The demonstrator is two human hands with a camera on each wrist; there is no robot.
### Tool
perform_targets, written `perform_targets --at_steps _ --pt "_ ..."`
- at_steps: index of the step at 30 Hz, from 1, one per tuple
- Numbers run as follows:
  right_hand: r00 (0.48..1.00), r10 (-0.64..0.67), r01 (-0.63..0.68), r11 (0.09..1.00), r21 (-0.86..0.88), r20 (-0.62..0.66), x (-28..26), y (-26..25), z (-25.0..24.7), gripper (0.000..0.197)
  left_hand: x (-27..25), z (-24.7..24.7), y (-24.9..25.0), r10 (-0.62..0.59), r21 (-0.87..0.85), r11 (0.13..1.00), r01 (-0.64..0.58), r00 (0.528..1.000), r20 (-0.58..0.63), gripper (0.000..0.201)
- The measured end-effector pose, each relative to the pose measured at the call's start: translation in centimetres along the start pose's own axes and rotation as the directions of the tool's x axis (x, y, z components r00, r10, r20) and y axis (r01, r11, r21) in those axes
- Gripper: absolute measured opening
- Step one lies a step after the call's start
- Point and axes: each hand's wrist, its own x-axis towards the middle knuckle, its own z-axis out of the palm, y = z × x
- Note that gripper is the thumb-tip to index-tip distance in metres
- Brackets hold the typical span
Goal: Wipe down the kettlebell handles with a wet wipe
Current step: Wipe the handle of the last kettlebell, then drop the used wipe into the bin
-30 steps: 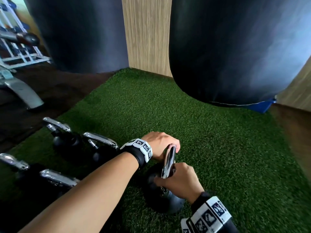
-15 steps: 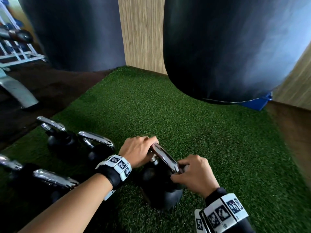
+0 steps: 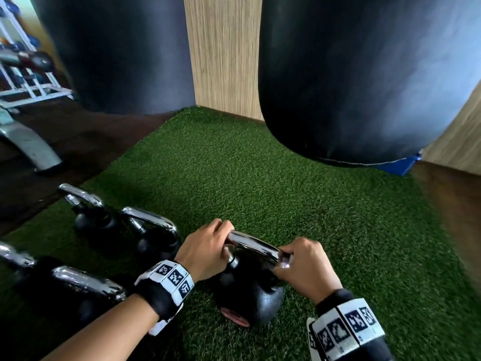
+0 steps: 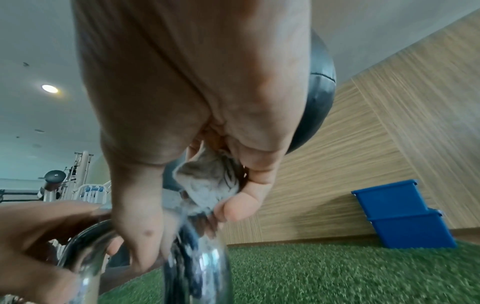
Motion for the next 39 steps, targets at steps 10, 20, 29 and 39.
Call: perform_targets --at_steps 10,20,29,39 --pt "0.992 0.065 -0.069 0.997 0.030 0.110 -0.1 -3.4 -3.1 0.034 2.6 -6.1 -1.0 -0.033 -0.073 0.996 0.059 0.949 0.313 0.037" --pt "0.934 0.331 -0.337 0.941 0.027 0.134 -3.5 -13.3 -17.8 0.030 1.9 -22.2 5.0 -0.024 -0.157 0.984 0.079 0.944 0.328 0.031" --pt "0.893 0.442 -0.448 0.892 0.063 0.087 -10.9 -23.7 -41.6 0.021 -1.2 -46.5 17.5 -0.026 -0.221 0.970 0.104 0.944 0.329 0.028" --pt "0.764 0.642 -0.633 0.764 0.124 -0.059 -20.2 -29.0 -57.8 0.022 -3.4 -61.1 28.6 0.163 -0.328 0.943 -0.055 0.937 0.310 0.024"
